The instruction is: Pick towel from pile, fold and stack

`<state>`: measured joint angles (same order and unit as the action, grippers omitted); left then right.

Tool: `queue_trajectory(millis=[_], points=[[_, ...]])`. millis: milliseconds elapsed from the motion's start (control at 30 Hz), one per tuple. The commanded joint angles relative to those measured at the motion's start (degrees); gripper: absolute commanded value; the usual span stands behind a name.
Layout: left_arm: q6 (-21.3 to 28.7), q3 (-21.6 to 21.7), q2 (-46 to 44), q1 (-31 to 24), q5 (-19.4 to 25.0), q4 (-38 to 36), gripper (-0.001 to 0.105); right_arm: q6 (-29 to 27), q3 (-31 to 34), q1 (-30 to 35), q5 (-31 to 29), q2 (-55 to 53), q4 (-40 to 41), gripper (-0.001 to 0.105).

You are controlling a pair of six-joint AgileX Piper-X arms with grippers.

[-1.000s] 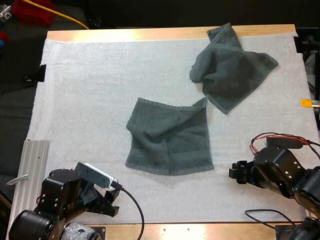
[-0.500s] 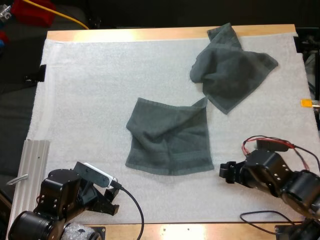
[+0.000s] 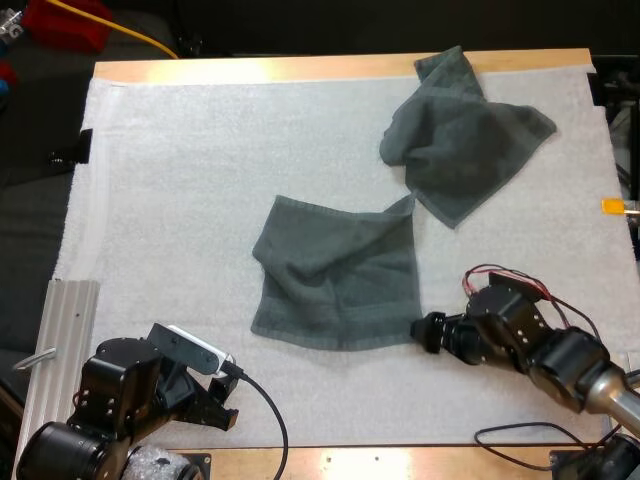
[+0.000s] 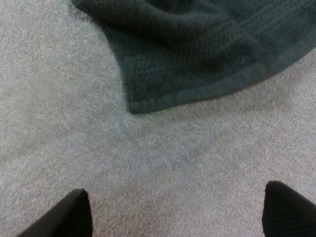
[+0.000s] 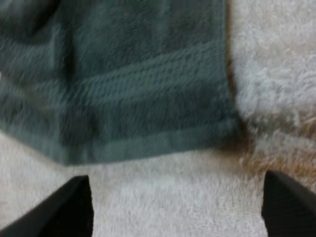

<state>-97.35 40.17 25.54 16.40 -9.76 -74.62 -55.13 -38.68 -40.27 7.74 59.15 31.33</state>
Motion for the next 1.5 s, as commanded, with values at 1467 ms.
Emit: queue_trajectory(millis=[1467], points=[[-0.15, 0.30, -0.20, 0.04, -0.26, -0.13, 0.068, 10.88, 8.45, 6.00, 13.93, 20.07, -32.33, 0.054]])
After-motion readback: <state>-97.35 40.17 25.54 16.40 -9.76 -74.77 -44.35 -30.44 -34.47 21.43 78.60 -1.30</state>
